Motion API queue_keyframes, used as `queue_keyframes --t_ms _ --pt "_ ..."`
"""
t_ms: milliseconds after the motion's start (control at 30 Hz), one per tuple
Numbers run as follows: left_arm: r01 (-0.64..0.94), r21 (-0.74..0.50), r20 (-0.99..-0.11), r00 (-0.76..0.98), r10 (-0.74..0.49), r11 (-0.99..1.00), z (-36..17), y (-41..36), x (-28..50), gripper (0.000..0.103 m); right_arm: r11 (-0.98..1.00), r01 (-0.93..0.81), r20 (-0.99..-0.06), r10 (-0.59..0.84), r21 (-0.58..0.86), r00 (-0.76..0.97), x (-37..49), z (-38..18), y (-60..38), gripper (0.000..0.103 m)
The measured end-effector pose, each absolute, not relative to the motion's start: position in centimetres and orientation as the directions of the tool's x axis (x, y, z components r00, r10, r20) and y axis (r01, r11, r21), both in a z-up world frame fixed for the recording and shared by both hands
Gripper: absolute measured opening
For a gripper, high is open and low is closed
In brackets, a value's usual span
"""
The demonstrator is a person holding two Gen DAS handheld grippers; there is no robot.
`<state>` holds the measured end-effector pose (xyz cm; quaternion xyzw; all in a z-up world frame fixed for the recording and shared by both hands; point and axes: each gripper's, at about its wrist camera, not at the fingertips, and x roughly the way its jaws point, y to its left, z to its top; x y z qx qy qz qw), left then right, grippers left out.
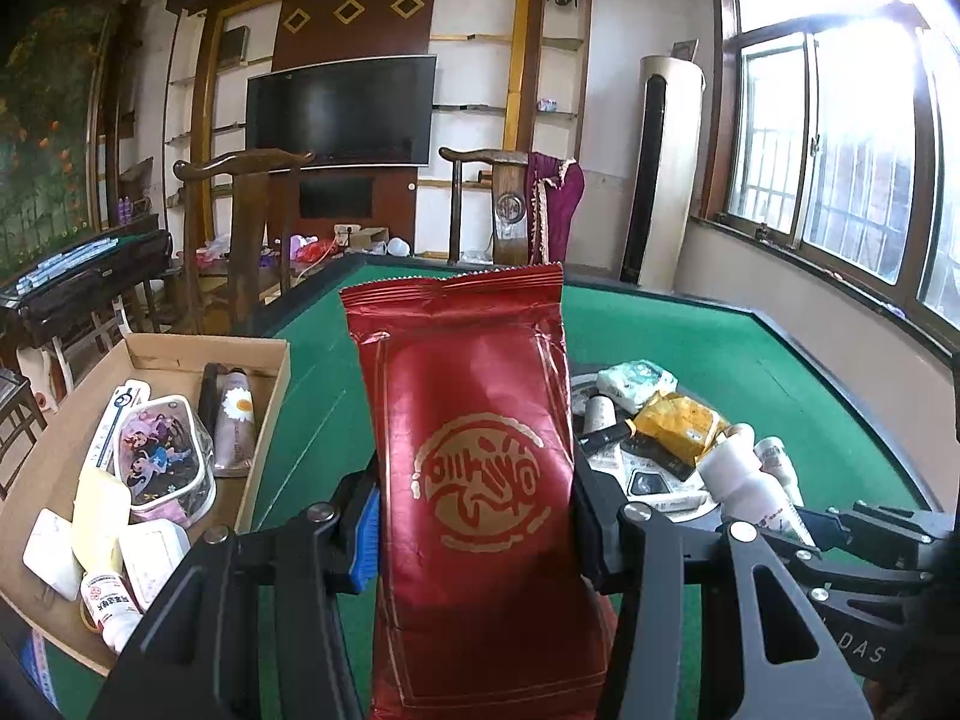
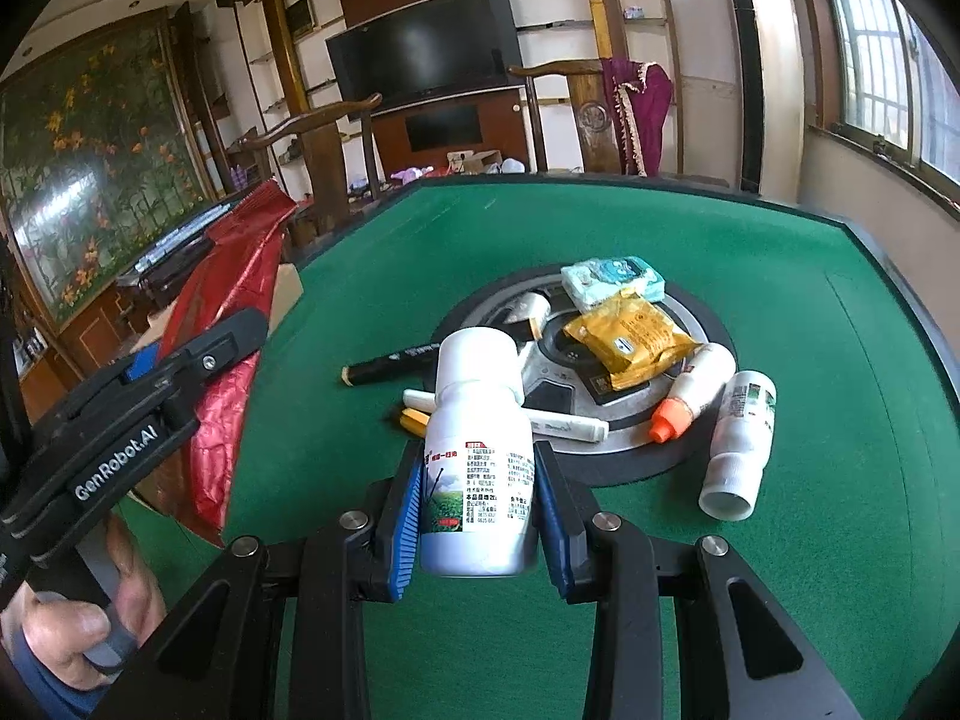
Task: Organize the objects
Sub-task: 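Carry the red pouch and white bottle over the cardboard tray with both grippers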
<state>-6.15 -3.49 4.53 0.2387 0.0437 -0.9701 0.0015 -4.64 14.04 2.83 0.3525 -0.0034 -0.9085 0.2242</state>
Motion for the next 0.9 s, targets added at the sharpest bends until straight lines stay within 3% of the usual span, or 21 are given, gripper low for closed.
queue_keyframes --t_ms 400,700,900 --pt "0.041 -0.178 -0.466 -0.884 0.047 -0.983 6.3 -7.4 -4.0 0.049 -0.888 0.430 -0.630 -0.430 0.164 -0.647 -3.5 4.5 10.3 0.037" --pt "0.106 -0.254 -0.454 -0.891 0.022 -0.961 9.5 -15.1 -1.6 0.049 -0.816 0.556 -0.637 -0.516 0.160 -0.573 -3.7 6.8 2.7 0.037" --pt "0.184 -0.271 -0.502 -0.865 -0.024 -0.945 10.0 -21.5 -1.8 0.050 -0.756 0.632 -0.665 -0.561 0.170 -0.493 -4.6 6.5 -3.7 0.037"
